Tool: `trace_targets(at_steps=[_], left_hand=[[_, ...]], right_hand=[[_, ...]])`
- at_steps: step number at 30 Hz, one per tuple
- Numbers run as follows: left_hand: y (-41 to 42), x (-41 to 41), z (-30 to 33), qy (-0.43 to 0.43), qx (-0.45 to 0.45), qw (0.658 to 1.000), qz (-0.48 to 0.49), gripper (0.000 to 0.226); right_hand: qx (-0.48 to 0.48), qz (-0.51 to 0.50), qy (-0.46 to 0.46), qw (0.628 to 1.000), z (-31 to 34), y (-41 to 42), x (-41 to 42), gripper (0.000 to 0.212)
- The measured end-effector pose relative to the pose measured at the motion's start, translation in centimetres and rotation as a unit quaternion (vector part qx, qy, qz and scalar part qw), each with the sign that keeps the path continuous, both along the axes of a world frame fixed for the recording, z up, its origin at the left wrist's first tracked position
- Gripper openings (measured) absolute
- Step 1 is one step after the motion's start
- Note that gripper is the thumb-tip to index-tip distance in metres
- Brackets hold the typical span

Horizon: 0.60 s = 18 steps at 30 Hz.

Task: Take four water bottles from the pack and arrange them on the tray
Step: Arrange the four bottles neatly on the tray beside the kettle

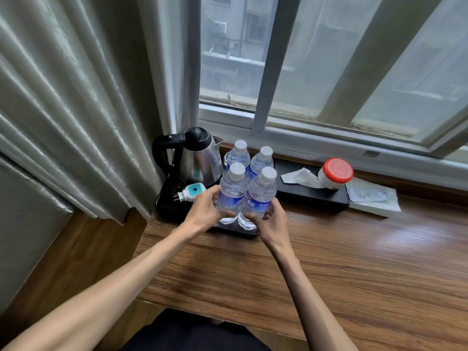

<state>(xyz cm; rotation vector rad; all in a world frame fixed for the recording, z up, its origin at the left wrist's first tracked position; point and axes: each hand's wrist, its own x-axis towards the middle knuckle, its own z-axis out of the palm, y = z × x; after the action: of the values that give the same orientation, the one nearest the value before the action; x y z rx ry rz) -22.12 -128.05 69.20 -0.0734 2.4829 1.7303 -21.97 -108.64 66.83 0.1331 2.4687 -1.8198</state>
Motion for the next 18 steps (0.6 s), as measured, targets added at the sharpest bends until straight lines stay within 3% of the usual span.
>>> trace_targets(at_steps=[6, 12, 18], left_hand=[[0.6, -2.6, -2.3, 0.004, -0.012, 0.999, 0.039, 0.065], [0.6, -3.0, -5.2, 0.008, -0.077, 0.995, 0.067, 0.05], [1.1, -3.7, -4.1, 0.023, -0.092, 0.992, 0.086, 0.055]], right_hand=[[0.039, -0.039, 0.044, 0.997, -1.0, -0.8, -2.1, 0.052], [0.114, -0.037, 0.035, 0.992, -2.8, -1.7, -3.0, 0.045], [0.059, -0.093, -0.003, 0.994, -3.6, -2.3, -3.6, 0.068]])
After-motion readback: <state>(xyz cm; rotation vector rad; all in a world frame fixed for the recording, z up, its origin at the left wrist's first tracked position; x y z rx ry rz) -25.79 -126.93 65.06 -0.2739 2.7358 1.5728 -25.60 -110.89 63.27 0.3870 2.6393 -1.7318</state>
